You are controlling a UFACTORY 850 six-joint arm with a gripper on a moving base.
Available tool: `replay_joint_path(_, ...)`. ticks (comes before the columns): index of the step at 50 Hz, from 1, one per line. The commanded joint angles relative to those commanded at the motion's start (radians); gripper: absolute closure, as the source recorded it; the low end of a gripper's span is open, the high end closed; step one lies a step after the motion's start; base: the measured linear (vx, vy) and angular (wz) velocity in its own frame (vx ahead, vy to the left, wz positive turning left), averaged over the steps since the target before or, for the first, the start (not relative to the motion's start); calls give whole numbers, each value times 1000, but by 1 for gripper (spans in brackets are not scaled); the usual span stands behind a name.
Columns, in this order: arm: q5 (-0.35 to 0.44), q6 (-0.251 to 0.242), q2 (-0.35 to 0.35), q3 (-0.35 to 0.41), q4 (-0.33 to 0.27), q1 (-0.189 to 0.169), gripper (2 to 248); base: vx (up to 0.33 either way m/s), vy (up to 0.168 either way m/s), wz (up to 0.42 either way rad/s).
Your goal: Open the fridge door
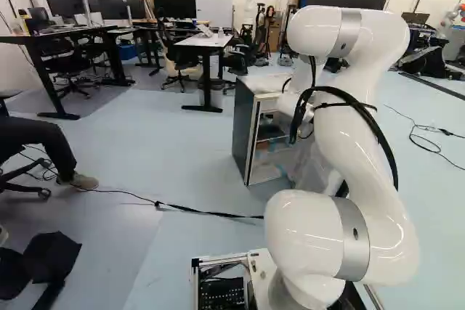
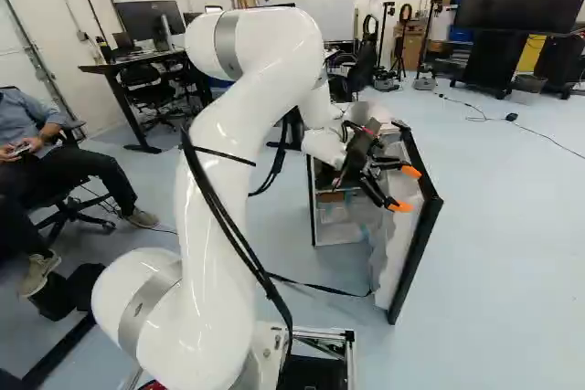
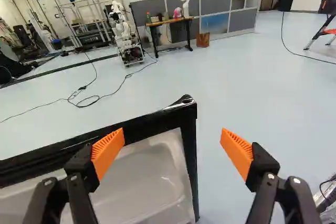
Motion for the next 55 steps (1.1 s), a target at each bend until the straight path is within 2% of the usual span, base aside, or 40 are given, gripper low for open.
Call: replay_joint_path(55,0,0,-224,-432,-13,-71,3,0,0,0)
